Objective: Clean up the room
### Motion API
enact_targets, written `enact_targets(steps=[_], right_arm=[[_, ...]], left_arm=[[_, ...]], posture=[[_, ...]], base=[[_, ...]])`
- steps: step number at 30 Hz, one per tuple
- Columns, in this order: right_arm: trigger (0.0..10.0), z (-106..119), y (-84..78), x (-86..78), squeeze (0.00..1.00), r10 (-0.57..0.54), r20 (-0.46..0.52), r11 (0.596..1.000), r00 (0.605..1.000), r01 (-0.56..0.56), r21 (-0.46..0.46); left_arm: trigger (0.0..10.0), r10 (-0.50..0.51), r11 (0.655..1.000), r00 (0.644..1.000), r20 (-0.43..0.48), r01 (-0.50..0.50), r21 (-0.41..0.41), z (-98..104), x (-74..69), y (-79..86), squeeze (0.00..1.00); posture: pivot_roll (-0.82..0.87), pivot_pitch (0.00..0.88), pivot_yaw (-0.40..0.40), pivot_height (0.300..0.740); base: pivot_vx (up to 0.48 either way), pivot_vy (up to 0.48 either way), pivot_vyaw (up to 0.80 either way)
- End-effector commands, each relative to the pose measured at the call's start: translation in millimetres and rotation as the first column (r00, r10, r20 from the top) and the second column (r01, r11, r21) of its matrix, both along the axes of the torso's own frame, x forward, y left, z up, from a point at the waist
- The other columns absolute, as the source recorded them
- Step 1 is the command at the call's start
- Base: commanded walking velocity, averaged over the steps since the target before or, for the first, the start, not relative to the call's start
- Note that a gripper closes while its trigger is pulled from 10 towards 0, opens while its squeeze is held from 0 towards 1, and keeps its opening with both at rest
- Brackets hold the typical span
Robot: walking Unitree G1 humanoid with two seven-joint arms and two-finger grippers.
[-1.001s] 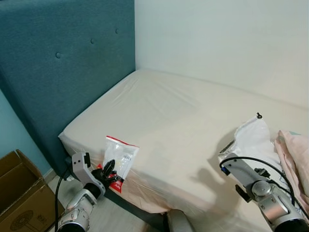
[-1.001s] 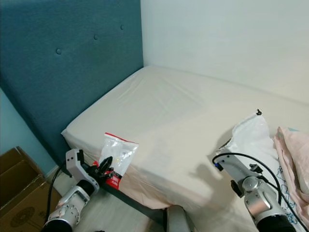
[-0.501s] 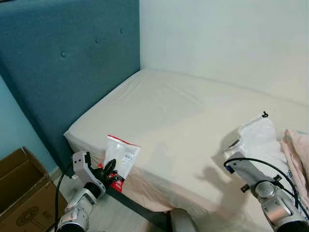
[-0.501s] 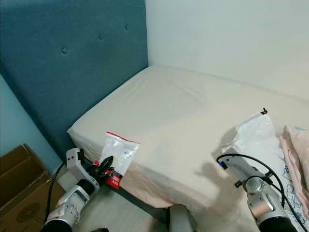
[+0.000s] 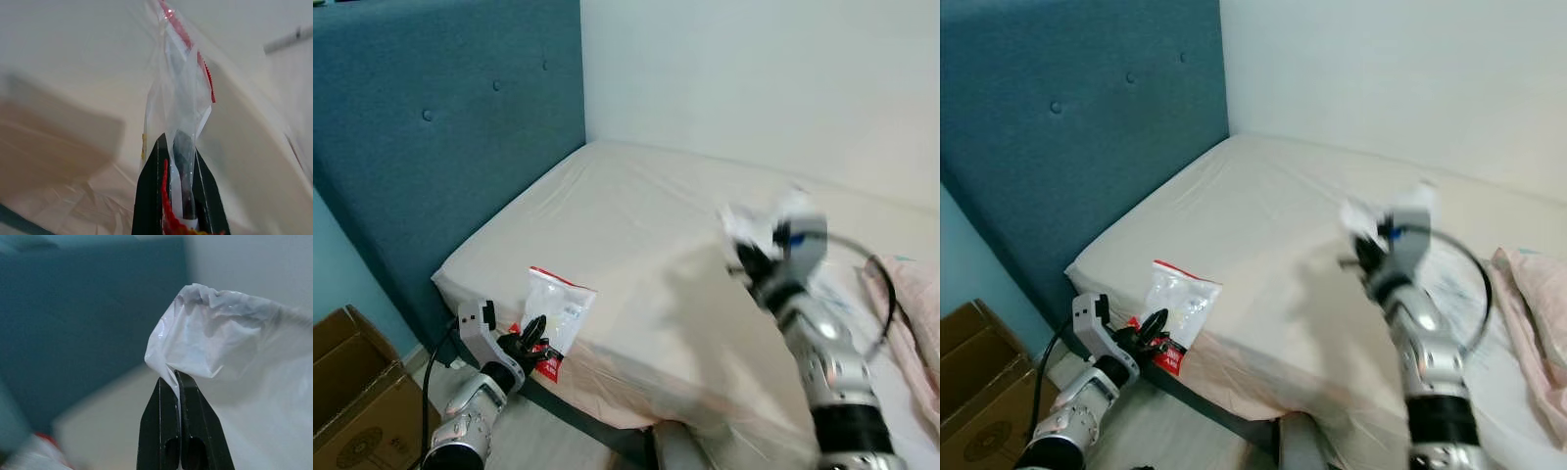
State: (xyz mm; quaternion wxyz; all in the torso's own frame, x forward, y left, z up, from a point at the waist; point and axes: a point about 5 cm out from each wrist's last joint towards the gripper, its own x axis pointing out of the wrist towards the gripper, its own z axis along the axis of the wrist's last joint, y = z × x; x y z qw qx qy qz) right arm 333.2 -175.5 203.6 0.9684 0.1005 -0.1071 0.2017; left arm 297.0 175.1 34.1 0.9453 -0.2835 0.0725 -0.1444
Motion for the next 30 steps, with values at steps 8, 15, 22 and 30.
enact_targets(steps=[8,15,22,30], right_arm=[[0.0,16.9,57.8,-11.0,0.00,0.323,0.061,0.946,0.944,-0.325,0.016],[0.0,6.0,66.0,-8.9,0.00,0.345,0.015,0.935,0.939,-0.345,0.087],[0.0,22.1,58.9,-21.4,0.00,0.478,0.145,0.785,0.866,-0.495,0.372],[0.0,20.6,59.1,-24.4,0.00,0.532,0.151,0.737,0.834,-0.543,0.403]], left_arm=[[10.0,0.019,1.000,1.000,-0.007,-0.019,0.002,-1.3,0.9,0.2,0.00],[10.0,0.030,1.000,1.000,-0.001,-0.030,-0.002,-0.1,3.3,-0.8,0.00],[10.0,0.039,0.999,0.998,0.040,-0.037,-0.033,9.5,9.4,-4.4,0.00],[10.0,0.022,0.998,0.991,0.132,-0.014,-0.059,30.9,19.7,-9.3,0.00]], posture=[[-0.06,0.000,-0.009,0.550],[-0.05,0.000,-0.022,0.550],[-0.04,0.000,-0.026,0.550],[-0.02,0.000,-0.041,0.550]], base=[[0.000,0.000,0.00],[0.000,0.000,0.00],[0.000,0.000,0.00],[0.000,0.000,0.00]])
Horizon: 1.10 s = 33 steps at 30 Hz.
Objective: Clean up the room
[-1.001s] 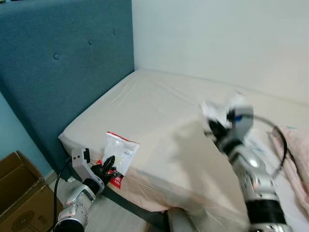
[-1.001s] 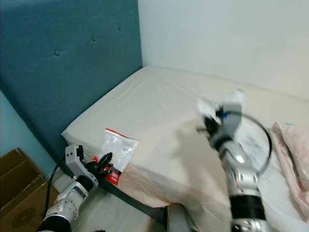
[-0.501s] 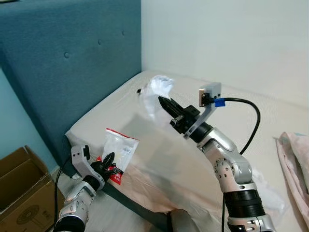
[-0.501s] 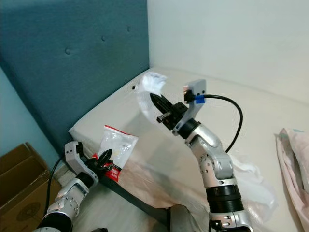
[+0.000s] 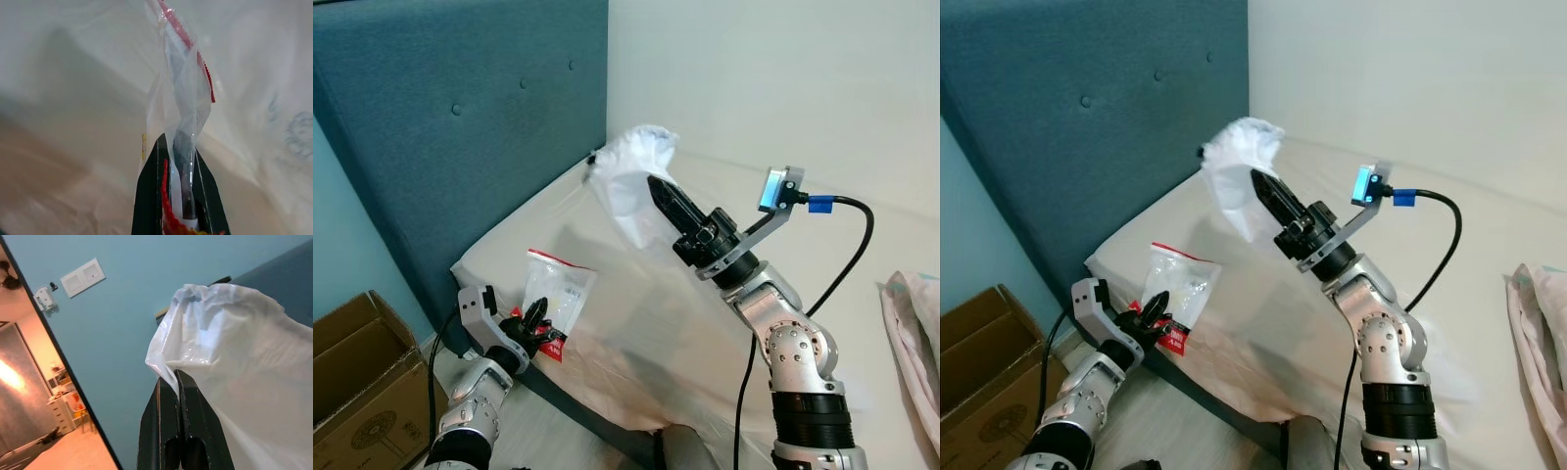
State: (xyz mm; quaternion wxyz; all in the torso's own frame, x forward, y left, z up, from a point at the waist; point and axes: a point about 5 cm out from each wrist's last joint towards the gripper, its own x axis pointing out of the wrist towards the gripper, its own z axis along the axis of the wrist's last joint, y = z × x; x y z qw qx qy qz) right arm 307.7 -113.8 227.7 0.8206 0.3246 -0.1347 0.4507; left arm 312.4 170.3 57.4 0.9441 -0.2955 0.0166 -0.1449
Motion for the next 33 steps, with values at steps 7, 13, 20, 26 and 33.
enact_targets(steps=[7,13,20,26,33], right_arm=[[0.0,-33.9,-20.8,20.6,0.00,-0.173,-0.151,0.982,0.973,0.158,-0.107],[0.0,-37.3,-23.3,22.3,0.00,-0.188,-0.165,0.978,0.968,0.169,-0.127],[0.0,-40.1,-9.0,19.8,0.00,-0.120,-0.153,0.987,0.981,0.101,-0.128],[0.0,-44.3,-1.1,18.4,0.00,-0.091,-0.160,0.988,0.983,0.070,-0.135],[0.0,-49.2,1.5,20.2,0.00,-0.092,-0.165,0.984,0.982,0.064,-0.168]], left_arm=[[10.0,0.013,1.000,0.992,0.125,-0.011,-0.018,29.5,12.8,-2.0,0.00],[10.0,0.042,0.999,0.984,0.173,-0.040,-0.015,43.2,17.1,3.7,0.00],[10.0,0.096,0.995,0.970,0.225,-0.096,-0.011,61.2,20.1,19.9,0.00],[10.0,0.123,0.992,0.963,0.239,-0.124,-0.009,66.2,20.5,24.0,0.00],[10.0,0.161,0.985,0.971,0.176,-0.168,0.025,50.3,12.4,28.0,0.00]], posture=[[-0.03,0.000,-0.055,0.564],[-0.02,0.000,-0.062,0.583],[-0.02,0.000,-0.063,0.613],[-0.01,0.000,-0.073,0.638],[0.00,0.000,-0.077,0.673]], base=[[0.000,0.000,0.00],[0.000,0.000,0.00],[0.000,0.000,0.00],[0.000,0.000,0.00],[0.000,0.000,0.00]])
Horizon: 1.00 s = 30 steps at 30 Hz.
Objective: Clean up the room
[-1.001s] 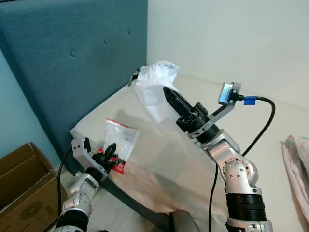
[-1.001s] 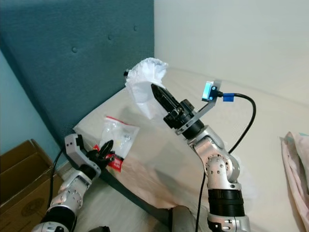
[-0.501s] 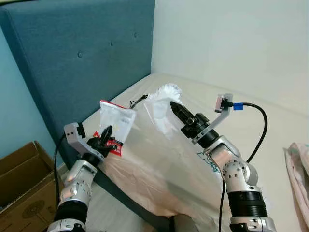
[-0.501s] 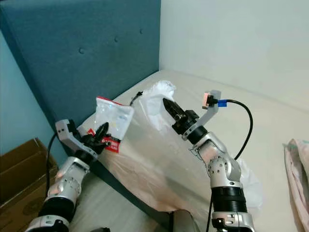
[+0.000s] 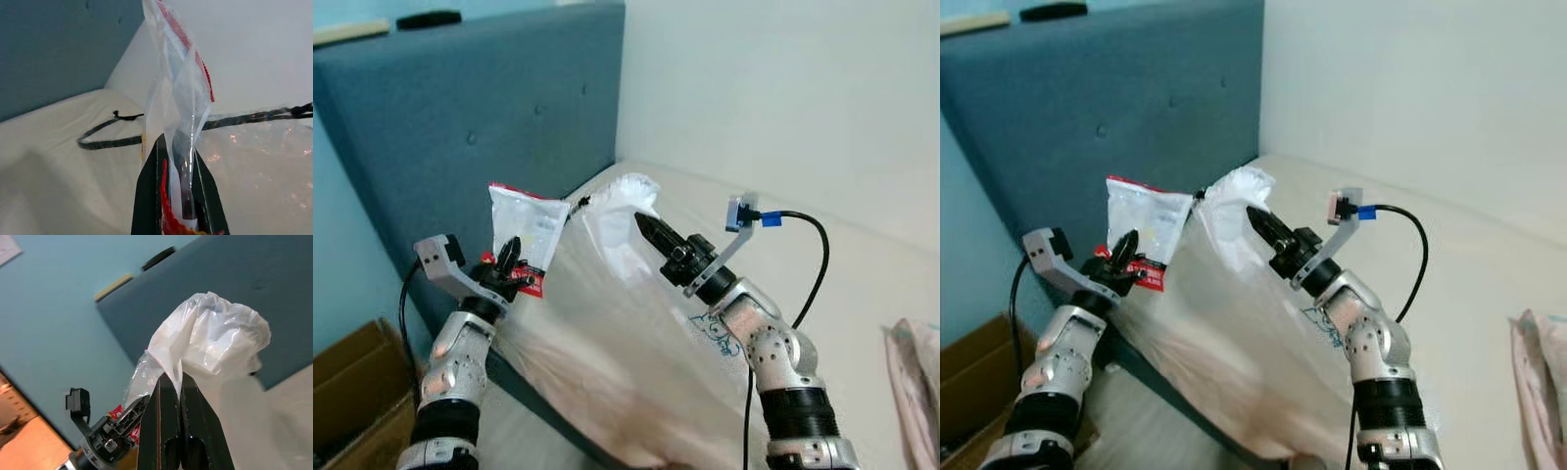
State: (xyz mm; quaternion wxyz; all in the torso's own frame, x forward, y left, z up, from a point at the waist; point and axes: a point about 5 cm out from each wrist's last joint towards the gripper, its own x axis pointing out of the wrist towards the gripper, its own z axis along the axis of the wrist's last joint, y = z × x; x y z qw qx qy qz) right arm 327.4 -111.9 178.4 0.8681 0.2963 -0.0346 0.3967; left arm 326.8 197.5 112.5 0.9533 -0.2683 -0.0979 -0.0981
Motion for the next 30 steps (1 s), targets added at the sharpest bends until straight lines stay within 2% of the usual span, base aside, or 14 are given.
enact_targets(steps=[1,11,12,13,14,15,18,22,25,27,30], right_arm=[[0.0,0.1,-0.4,0.4,0.00,-0.003,0.014,1.000,1.000,0.003,-0.010],[0.0,-12.8,1.3,1.8,0.00,-0.039,-0.020,0.997,0.999,0.037,-0.063],[10.0,-16.1,1.4,2.1,0.00,-0.043,-0.018,0.994,0.999,0.041,-0.099],[10.0,-18.4,1.5,2.3,0.00,-0.043,-0.014,0.991,0.999,0.041,-0.126],[10.0,-21.8,0.7,2.4,0.00,-0.054,-0.016,0.988,0.998,0.051,-0.148],[10.0,-21.8,0.7,2.4,0.00,-0.054,-0.016,0.988,0.998,0.051,-0.148],[10.0,-28.4,-2.5,2.4,0.00,-0.081,-0.022,0.980,0.996,0.075,-0.187],[10.0,-29.4,-4.4,2.4,0.00,-0.092,-0.021,0.979,0.996,0.087,-0.186],[10.0,-30.1,-5.9,3.2,0.00,-0.104,-0.024,0.978,0.994,0.098,-0.183],[10.0,-30.3,-6.6,4.1,0.00,-0.106,-0.021,0.978,0.994,0.101,-0.181],[10.0,-29.4,-5.9,3.9,0.00,-0.099,-0.015,0.979,0.995,0.094,-0.178]], left_arm=[[10.0,0.010,1.000,1.000,-0.024,-0.010,0.012,-4.8,-2.1,0.8,0.00],[10.0,0.093,0.996,0.982,-0.166,-0.089,0.030,-40.8,-18.1,12.9,0.00],[10.0,0.100,0.995,0.976,-0.193,-0.096,0.029,-46.4,-20.7,14.1,0.00],[10.0,0.105,0.994,0.972,-0.211,-0.102,0.028,-49.9,-22.4,14.8,0.00],[10.0,0.108,0.994,0.955,-0.278,-0.102,0.036,-59.4,-24.8,15.0,0.00],[10.0,0.108,0.994,0.955,-0.278,-0.102,0.036,-59.4,-24.8,15.0,0.00],[10.0,0.124,0.992,0.913,-0.389,-0.108,0.064,-78.4,-32.8,16.7,0.00],[10.0,0.150,0.989,0.904,-0.401,-0.131,0.074,-82.8,-35.8,18.8,0.00],[10.0,0.148,0.989,0.900,-0.410,-0.129,0.073,-86.0,-37.5,18.3,0.00],[10.0,0.138,0.988,0.887,-0.441,-0.095,0.119,-92.8,-39.8,13.3,0.00],[10.0,0.126,0.988,0.887,-0.445,-0.074,0.133,-94.0,-39.7,9.5,0.00]], posture=[[0.00,0.000,-0.077,0.673],[0.01,0.000,-0.080,0.708],[0.01,0.000,-0.079,0.708],[0.01,0.000,-0.079,0.708],[0.01,0.000,-0.077,0.708],[0.01,0.000,-0.077,0.708],[0.01,0.000,-0.076,0.708],[0.01,0.000,-0.076,0.708],[0.01,0.000,-0.076,0.708],[0.01,0.000,-0.076,0.708],[0.01,0.000,-0.075,0.708]], base=[[0.000,0.000,0.00],[0.000,0.000,0.00],[0.000,0.000,0.00],[0.000,0.000,0.00],[-0.251,0.000,0.80],[-0.251,0.000,0.80],[-0.404,0.000,0.80],[-0.426,0.000,0.79],[0.000,0.000,0.78],[0.000,0.000,0.77],[0.000,0.000,0.77]])
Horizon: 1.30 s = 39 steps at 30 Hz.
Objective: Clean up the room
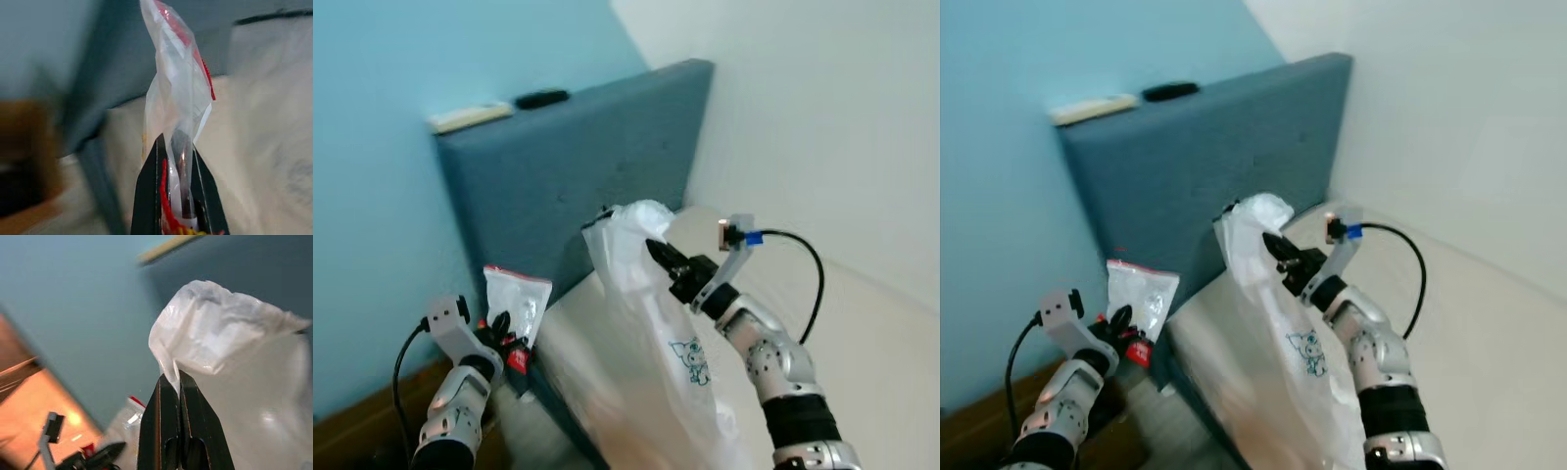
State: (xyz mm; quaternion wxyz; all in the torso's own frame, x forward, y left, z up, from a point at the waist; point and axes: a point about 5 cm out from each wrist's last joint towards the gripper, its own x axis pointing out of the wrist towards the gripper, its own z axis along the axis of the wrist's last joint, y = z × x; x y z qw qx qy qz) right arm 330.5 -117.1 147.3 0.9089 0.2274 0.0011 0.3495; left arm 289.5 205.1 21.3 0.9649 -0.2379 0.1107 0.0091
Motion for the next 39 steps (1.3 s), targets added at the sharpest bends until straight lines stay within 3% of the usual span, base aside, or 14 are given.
enact_targets(steps=[1,13,28,30,31,33,34,39], right_arm=[[10.0,1.9,-0.6,0.7,0.00,0.005,0.017,1.000,1.000,-0.005,-0.010],[10.0,16.2,-5.1,-5.9,0.00,0.117,0.104,0.993,0.988,-0.118,0.006],[10.0,21.5,-4.1,-8.9,0.00,0.145,0.156,0.989,0.977,-0.144,-0.016],[10.0,15.6,-2.4,-9.5,0.00,0.161,0.158,0.983,0.974,-0.144,-0.113],[10.0,15.6,-2.4,-9.5,0.00,0.161,0.158,0.983,0.974,-0.144,-0.113],[10.0,-4.8,2.0,-8.8,0.00,0.187,0.132,0.931,0.973,-0.133,-0.341],[10.0,-12.8,4.0,-9.2,0.00,0.198,0.122,0.907,0.973,-0.134,-0.399],[10.0,-20.8,13.7,-12.9,0.00,0.242,0.121,0.880,0.963,-0.165,-0.446]], left_arm=[[10.0,-0.008,1.000,1.000,-0.016,0.008,0.027,-3.2,-2.3,0.4,0.00],[10.0,-0.069,0.996,0.998,0.008,0.068,0.062,-2.1,0.9,-13.3,0.00],[10.0,-0.100,0.989,0.995,0.012,0.098,0.110,-0.4,3.8,-19.1,0.00],[10.0,-0.110,0.987,0.994,0.017,0.108,0.115,0.2,4.3,-21.5,0.00],[10.0,-0.110,0.987,0.994,0.017,0.108,0.115,0.2,4.3,-21.5,0.00],[10.0,-0.123,0.986,0.992,0.018,0.120,0.119,0.6,5.3,-24.3,0.00],[10.0,-0.133,0.984,0.991,0.016,0.130,0.122,0.3,5.6,-26.4,0.00],[10.0,-0.164,0.978,0.986,0.007,0.162,0.128,-2.7,3.7,-34.3,0.00]], posture=[[0.01,0.000,-0.075,0.708],[0.00,0.000,-0.075,0.708],[0.00,0.000,-0.069,0.708],[0.00,0.000,-0.069,0.708],[0.00,0.000,-0.069,0.708],[0.00,0.000,-0.067,0.708],[0.01,0.000,-0.068,0.708],[0.01,0.000,-0.067,0.708]], base=[[0.000,0.000,0.77],[0.000,0.000,0.77],[0.000,0.000,0.77],[0.000,0.000,0.77],[0.000,0.000,0.77],[0.000,0.000,0.77],[0.000,0.000,0.77],[0.000,0.000,0.77]])
